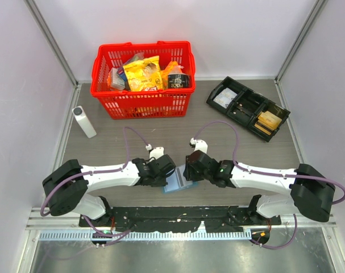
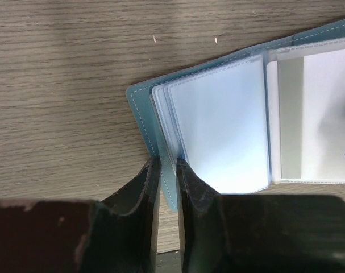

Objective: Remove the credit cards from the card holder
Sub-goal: Remove the credit card from the card holder.

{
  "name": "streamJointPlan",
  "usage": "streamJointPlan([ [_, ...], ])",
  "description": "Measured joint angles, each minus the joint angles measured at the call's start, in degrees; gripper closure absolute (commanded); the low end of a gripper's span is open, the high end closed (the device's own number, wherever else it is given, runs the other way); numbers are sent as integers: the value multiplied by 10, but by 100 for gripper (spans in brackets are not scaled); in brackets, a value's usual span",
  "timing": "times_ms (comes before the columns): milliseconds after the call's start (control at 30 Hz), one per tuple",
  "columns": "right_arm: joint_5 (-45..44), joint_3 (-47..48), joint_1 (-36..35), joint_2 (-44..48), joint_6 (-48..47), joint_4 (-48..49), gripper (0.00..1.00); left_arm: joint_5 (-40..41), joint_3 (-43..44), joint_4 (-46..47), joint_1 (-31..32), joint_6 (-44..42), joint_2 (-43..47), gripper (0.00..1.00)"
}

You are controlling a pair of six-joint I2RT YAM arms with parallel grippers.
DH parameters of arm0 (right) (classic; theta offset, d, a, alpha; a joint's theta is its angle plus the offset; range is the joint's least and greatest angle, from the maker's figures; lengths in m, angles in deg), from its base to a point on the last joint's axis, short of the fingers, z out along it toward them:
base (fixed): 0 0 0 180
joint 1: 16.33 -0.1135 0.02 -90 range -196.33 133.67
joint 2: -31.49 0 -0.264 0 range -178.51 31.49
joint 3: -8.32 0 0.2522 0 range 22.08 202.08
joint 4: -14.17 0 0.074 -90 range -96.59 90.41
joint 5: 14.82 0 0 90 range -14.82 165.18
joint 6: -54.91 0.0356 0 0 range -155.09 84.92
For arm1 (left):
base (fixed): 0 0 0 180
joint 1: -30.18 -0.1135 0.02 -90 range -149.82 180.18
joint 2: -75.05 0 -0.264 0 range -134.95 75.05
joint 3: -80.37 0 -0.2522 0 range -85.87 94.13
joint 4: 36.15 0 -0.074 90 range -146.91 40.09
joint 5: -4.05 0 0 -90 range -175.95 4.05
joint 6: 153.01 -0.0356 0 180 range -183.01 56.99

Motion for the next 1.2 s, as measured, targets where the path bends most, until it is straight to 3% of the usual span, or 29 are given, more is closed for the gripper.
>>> streamJointPlan([
  [300, 14, 3, 0, 1, -6, 0, 63, -1, -5, 5, 0, 1, 5, 81],
  [500, 38, 13, 0, 1, -15, 3, 74, -8, -15, 9, 1, 3, 17, 81],
  [633, 58, 17, 0, 1, -19, 9, 75, -15, -19, 15, 2, 6, 24, 81],
  [833, 48, 21, 0, -10, -17, 2, 63, -21, -26, 23, 4, 12, 37, 81],
  [1200, 7, 31, 0, -18, -15, -34, 54, -25, -30, 34, 4, 17, 40, 81],
])
